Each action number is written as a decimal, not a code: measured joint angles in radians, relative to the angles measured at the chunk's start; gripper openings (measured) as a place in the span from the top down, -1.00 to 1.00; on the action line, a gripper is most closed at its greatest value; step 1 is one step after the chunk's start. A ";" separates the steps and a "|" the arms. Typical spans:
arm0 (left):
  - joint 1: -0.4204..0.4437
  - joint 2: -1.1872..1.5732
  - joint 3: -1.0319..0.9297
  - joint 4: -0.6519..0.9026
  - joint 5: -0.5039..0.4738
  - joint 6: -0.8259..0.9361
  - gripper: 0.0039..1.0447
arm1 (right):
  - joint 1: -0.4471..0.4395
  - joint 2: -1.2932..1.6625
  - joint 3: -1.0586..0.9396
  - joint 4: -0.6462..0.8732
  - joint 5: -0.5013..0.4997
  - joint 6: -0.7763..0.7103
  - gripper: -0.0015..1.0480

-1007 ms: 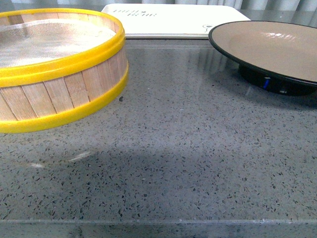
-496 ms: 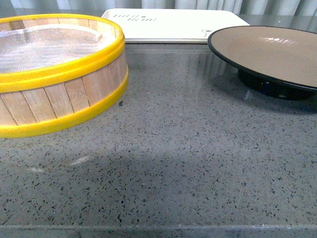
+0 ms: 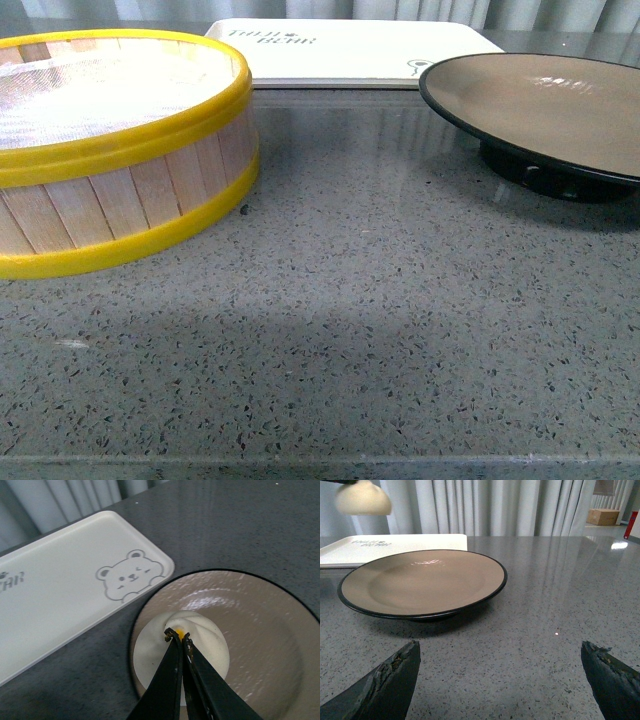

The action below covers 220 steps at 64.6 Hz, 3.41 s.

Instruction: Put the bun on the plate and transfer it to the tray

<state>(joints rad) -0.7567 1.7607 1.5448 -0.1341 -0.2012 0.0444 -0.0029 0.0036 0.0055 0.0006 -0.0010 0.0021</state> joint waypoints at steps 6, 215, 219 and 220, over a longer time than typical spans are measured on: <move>-0.037 0.047 0.038 0.002 0.002 -0.002 0.93 | 0.000 0.000 0.000 0.000 0.000 0.000 -0.83; 0.755 -1.454 -1.497 0.392 0.201 -0.047 0.93 | 0.000 0.000 0.000 0.000 0.000 0.000 -0.83; 0.755 -1.475 -1.503 0.378 0.201 -0.047 0.93 | 0.000 0.000 0.000 0.000 0.000 0.000 -0.83; 0.755 -1.478 -1.505 0.375 0.201 -0.047 0.93 | 0.000 0.000 0.000 0.000 0.000 0.000 -0.83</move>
<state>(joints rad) -0.0017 0.2829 0.0402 0.2413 -0.0002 -0.0021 -0.0029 0.0036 0.0055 0.0006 -0.0006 0.0021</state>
